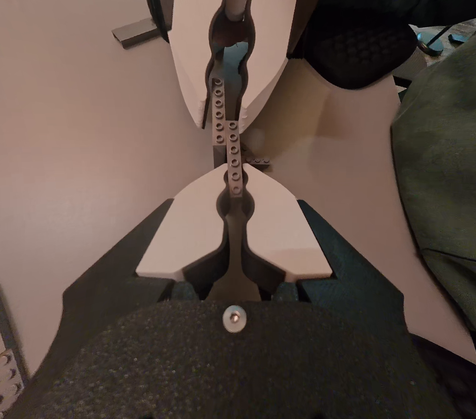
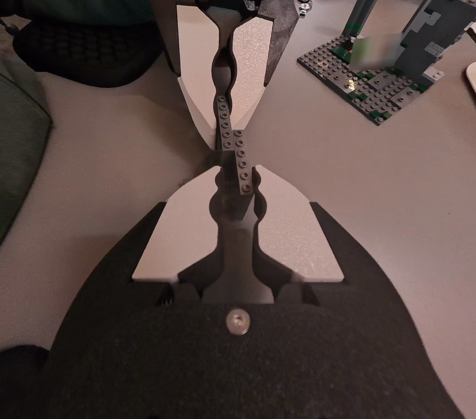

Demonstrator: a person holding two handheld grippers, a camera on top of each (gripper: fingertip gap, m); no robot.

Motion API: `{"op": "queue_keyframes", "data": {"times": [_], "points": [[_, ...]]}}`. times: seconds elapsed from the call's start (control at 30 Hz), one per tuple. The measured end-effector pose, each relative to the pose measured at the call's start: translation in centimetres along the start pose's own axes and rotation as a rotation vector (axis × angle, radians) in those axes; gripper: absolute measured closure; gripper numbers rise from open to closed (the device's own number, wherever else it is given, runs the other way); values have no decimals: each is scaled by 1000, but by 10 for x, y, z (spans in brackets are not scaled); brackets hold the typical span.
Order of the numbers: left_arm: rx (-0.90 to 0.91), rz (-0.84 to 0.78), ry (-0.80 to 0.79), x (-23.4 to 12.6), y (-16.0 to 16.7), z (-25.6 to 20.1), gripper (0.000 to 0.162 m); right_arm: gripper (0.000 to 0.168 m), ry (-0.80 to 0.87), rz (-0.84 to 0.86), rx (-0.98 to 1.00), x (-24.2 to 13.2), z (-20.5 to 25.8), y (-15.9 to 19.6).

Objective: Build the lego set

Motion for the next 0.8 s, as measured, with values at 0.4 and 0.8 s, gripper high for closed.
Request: {"op": "queue_keyframes", "data": {"times": [0.4, 0.8], "points": [[6, 34, -12, 1, 0, -1, 159, 144, -46, 204, -94, 3, 4, -16], [-10, 44, -6, 1, 0, -1, 159, 152, -137, 446, -199, 8, 4, -18]]}}
Point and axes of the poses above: each gripper's, where its closed fingertips meet, x out along the fingers, y out of its underside, z = x × y across the jaws, the point moved 2 cm from there along -x, back along the fingers, and after that the axes turned 12 degrees about y, right-handed, at the moved point
